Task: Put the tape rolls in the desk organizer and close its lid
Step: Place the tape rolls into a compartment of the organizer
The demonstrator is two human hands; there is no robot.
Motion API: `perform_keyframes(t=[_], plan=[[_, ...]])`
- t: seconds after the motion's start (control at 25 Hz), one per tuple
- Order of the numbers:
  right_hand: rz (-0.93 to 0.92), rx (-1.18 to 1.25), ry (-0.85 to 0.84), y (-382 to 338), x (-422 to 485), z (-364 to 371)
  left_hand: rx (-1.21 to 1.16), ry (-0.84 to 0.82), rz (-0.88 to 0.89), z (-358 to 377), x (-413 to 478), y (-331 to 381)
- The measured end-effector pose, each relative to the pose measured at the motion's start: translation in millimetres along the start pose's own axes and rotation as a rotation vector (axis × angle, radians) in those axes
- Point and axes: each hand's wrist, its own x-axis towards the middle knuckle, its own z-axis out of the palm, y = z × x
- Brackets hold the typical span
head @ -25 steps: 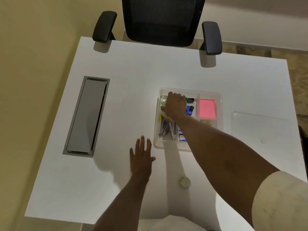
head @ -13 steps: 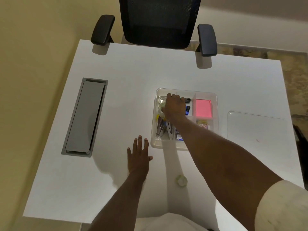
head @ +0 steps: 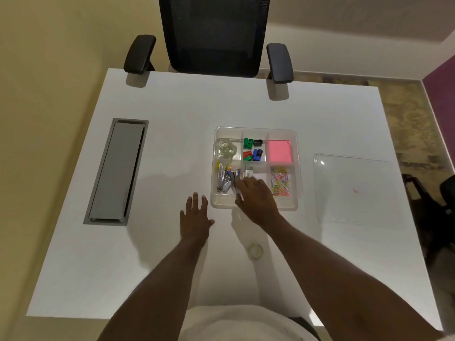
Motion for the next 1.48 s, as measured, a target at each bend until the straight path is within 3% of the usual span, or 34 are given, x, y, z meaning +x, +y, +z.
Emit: perform_keyframes(t=[0.12,0.28,0.44,0.88,1.12,1.48], plan=[[-0.122,-0.001,-0.138,-3,-46,12,-0.016,0.003,0.001,1,-5,1],[-0.056,0.039,-0.417,5,-97,26,-0.012,-0.010,0.026,2,-8,-3],[-0.015,0.050,-0.513,10,-127,36,-0.015,-0.022,0.033,0,-8,-4],[-0.028,0.065,-0.412,4,-131,41,-0.006,-0.022,0.035,1,-9,-5],[-0.200,0.004,-0.126,8,-88,27,0.005,-0.005,0.030,6,-8,-4],[-0.056,-0.013,0.068,29,23,-9,0.012,0.044,0.037,14,-4,-10]])
